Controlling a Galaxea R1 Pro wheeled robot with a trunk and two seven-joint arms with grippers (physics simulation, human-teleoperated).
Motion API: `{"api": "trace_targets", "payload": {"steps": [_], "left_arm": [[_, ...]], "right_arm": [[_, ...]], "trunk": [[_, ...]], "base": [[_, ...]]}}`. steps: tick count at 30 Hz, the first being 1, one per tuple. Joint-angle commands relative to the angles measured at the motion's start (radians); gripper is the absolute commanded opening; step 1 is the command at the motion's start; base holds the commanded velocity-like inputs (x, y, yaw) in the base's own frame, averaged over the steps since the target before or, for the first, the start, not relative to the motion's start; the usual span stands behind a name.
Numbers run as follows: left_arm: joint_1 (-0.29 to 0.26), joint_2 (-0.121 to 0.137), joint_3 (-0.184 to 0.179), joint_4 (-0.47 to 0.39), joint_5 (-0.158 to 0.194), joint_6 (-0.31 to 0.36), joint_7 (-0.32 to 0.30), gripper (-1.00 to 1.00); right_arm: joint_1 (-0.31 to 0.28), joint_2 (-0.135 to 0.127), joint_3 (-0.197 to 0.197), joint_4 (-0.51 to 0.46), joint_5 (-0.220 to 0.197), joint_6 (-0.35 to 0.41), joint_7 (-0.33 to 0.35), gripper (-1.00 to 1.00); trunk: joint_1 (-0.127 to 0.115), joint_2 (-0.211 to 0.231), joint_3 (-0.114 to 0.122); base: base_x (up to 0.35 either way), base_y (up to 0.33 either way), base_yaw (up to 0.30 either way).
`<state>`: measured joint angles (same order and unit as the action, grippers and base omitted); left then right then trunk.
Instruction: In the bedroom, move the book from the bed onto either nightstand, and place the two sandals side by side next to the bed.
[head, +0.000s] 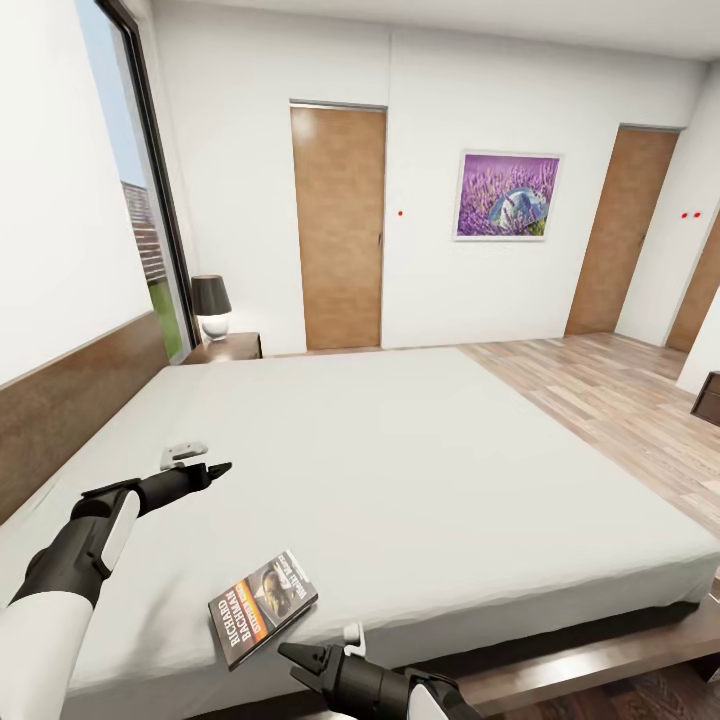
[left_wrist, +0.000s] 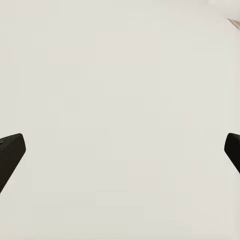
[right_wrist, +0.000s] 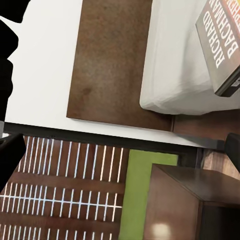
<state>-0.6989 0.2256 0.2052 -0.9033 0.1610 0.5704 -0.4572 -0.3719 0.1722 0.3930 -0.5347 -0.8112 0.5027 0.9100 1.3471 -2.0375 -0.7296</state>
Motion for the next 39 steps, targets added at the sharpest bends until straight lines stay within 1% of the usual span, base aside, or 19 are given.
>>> {"api": "trace_targets", "payload": {"steps": [1, 11, 23, 39], "left_arm": [[-0.001, 0.0, 0.002, -0.001, 0.006, 0.008, -0.001, 1.0], [-0.001, 0.0, 0.002, -0.013, 0.007, 0.008, -0.003, 1.0], [0.001, 0.0, 0.002, -0.041, 0.009, 0.012, -0.006, 1.0], [0.001, 0.0, 0.002, -0.046, 0.009, 0.017, -0.006, 1.0]], "right_arm": [[-0.001, 0.0, 0.003, 0.0, -0.01, 0.008, -0.001, 1.0], [-0.001, 0.0, 0.003, 0.001, -0.01, 0.008, 0.0, 1.0], [-0.001, 0.0, 0.004, 0.002, -0.008, 0.008, 0.001, 1.0], [-0.001, -0.001, 0.002, 0.009, -0.008, 0.002, 0.001, 1.0]], "trunk": [[0.0, 0.0, -0.001], [0.0, 0.0, -0.001], [0.0, 0.0, -0.001], [0.0, 0.0, -0.001]], "base": [[0.0, 0.0, 0.0], [0.007, 0.0, 0.0], [0.132, 0.0, 0.0], [0.014, 0.0, 0.0]]}}
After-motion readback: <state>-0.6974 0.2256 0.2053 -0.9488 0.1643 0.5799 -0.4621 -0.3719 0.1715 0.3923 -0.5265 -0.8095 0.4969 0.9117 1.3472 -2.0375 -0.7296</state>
